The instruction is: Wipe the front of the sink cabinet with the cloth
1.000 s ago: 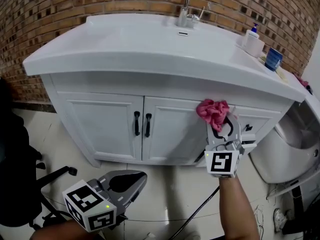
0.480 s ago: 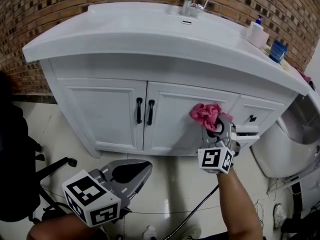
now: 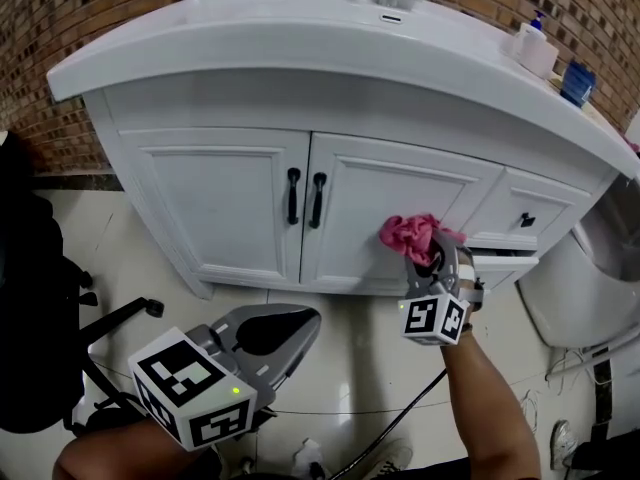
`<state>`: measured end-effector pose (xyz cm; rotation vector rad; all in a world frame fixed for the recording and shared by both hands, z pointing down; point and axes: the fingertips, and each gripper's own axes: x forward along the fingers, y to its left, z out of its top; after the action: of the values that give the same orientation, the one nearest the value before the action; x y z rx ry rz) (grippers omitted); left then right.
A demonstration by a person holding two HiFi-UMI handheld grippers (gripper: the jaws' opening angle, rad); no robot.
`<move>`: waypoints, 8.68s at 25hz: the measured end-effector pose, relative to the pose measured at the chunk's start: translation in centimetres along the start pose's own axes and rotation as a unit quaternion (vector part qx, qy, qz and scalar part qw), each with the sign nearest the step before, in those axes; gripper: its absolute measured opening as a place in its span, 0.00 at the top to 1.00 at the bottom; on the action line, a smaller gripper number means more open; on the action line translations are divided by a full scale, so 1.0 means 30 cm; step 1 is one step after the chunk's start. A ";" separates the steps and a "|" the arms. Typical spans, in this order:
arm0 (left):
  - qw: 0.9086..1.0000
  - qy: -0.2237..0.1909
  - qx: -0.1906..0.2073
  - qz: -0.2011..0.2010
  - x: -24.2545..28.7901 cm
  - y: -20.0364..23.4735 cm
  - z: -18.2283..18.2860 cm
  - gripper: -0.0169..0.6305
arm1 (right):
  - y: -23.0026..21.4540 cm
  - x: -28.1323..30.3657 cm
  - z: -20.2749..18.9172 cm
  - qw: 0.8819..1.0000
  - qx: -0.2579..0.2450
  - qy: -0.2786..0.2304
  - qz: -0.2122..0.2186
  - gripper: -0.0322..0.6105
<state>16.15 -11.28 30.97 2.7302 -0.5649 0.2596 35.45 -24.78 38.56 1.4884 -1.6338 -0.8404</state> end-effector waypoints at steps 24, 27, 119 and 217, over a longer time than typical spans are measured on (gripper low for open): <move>1.000 0.000 -0.014 0.014 -0.018 0.063 0.008 0.97 | 0.499 0.057 -0.232 0.989 -0.016 0.086 0.122 0.71; 1.000 -0.001 -0.017 0.016 -0.027 0.073 0.009 0.97 | 0.538 0.061 -0.250 0.987 -0.016 0.093 0.131 0.71; 0.997 -0.042 -0.058 0.040 -0.173 0.156 0.050 0.97 | 0.172 0.114 0.374 0.998 -0.042 -0.009 -0.039 0.71; 0.985 -0.078 0.057 0.141 -0.428 0.314 0.209 0.97 | -0.033 0.122 0.827 0.995 0.053 -0.081 -0.035 0.72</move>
<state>1.31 -17.18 24.79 2.7912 -1.0138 0.1499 14.28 -29.05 25.74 1.5942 -1.7766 -0.9465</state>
